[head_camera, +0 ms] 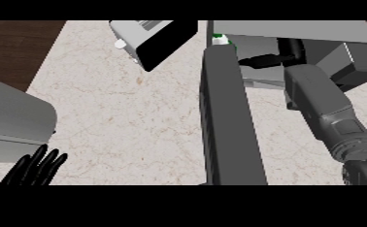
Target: Pick up the milk, place it into the microwave and close the microwave
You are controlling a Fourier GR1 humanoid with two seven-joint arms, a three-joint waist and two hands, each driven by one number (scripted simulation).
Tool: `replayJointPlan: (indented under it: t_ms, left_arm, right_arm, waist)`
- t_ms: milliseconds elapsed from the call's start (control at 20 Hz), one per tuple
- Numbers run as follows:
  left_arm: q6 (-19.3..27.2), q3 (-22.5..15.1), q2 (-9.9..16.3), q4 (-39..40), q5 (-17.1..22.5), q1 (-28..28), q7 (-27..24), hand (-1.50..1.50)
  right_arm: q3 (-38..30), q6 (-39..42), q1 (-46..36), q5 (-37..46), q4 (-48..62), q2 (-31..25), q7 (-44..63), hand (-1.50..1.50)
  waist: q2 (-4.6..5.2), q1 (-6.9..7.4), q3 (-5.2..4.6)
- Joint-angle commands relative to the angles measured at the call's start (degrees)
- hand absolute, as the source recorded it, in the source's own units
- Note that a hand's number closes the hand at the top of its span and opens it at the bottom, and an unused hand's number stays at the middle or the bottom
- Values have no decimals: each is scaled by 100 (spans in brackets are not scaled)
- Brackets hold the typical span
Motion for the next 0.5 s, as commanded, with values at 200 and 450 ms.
replayJointPlan:
  t_ms: [200, 450]
  left_arm:
    - [-332, -894, -229, 278, -1050, 19, -89, -150]
    - [-9, -1247, -532, 660, -1706, -496, -80, -150]
  right_arm:
    - [-273, 1297, 609, -404, -3, 458, -445, -150]
    - [-234, 1631, 1164, -494, -145, 866, -799, -150]
  waist:
    - [-166, -256, -13]
    - [-192, -365, -16]
